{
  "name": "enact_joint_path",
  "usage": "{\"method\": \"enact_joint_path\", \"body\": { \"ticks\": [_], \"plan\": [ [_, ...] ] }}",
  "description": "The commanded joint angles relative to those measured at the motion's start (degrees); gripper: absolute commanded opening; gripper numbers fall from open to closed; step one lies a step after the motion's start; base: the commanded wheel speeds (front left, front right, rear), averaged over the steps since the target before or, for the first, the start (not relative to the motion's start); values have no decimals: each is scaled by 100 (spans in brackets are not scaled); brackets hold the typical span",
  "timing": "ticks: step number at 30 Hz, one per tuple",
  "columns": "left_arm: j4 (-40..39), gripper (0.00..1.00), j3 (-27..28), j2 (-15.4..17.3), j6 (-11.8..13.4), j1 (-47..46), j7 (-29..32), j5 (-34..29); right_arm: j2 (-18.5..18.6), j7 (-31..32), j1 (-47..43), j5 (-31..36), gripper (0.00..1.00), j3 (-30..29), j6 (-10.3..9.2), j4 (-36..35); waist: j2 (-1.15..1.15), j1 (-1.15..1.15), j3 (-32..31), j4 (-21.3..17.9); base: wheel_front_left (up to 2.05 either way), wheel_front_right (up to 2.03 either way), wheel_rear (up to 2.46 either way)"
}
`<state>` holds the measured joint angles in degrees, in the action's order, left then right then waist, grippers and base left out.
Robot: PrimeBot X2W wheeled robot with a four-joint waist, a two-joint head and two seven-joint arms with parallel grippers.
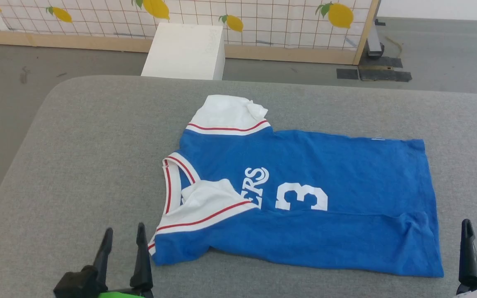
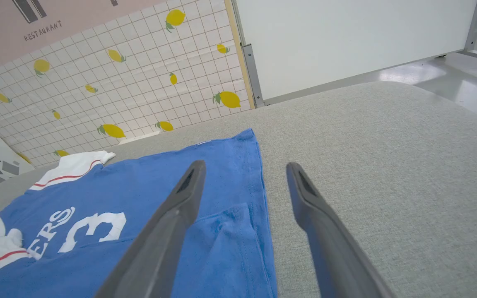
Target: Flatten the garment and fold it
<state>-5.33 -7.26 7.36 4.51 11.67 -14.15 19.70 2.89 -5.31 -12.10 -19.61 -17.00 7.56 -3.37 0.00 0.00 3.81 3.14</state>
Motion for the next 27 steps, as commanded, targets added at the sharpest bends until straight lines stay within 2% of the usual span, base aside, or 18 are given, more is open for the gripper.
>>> {"method": "enact_joint_path", "body": {
  "ticks": [1, 7, 9, 10, 19, 20, 22, 23, 24, 27],
  "plan": [
    [75, 100, -13, 65, -54, 0, 122, 15, -1, 22, 30, 37, 100, -9, -8, 7, 0, 0, 24, 10, 0, 0, 0],
    [303, 100, -167, 427, -176, -370, 1116, -11, -1, 137, 75, -37, 100, 47, -8, -25, 0, 0, 188, 2, 0, 0, 0],
    [422, 100, -290, 549, -270, -482, 1592, 9, -1, 162, 88, -48, 100, 66, -8, -35, 0, 0, 247, -14, 0, 0, 0],
    [592, 100, -384, 649, -357, -652, 2162, 110, -1, 189, 118, -71, 100, 98, -8, -52, 0, 0, 327, -59, 0, 0, 0],
    [1020, 100, -404, 603, -335, -923, 2864, 425, -1, 218, 181, -113, 100, 144, -8, -35, 0, 0, 527, -270, 0, 0, 0],
    [1273, 100, -437, 553, -327, -965, 3169, 571, -2, 225, 196, -120, 100, 166, -8, -23, 0, 0, 555, -334, 0, 0, 0],
    [1409, 100, -431, 531, -284, -982, 3370, 658, -2, 232, 201, -120, 100, 168, -8, -25, 0, 0, 568, -370, 0, 0, 0],
    [1450, 60, -421, 517, -272, -998, 3424, 698, -2, 235, 203, -122, 100, 160, -8, -31, 0, 0, 575, -381, 0, 0, 0],
    [1475, 1, -379, 487, -252, -1030, 3406, 749, -2, 238, 207, -123, 100, 148, -8, -40, 0, 0, 586, -389, 0, 0, 0],
    [1504, 0, -340, 440, -273, -1078, 3344, 840, -2, 259, 216, -117, 100, 119, -8, -69, 0, 0, 608, -396, 0, 0, 0]
  ]
}}
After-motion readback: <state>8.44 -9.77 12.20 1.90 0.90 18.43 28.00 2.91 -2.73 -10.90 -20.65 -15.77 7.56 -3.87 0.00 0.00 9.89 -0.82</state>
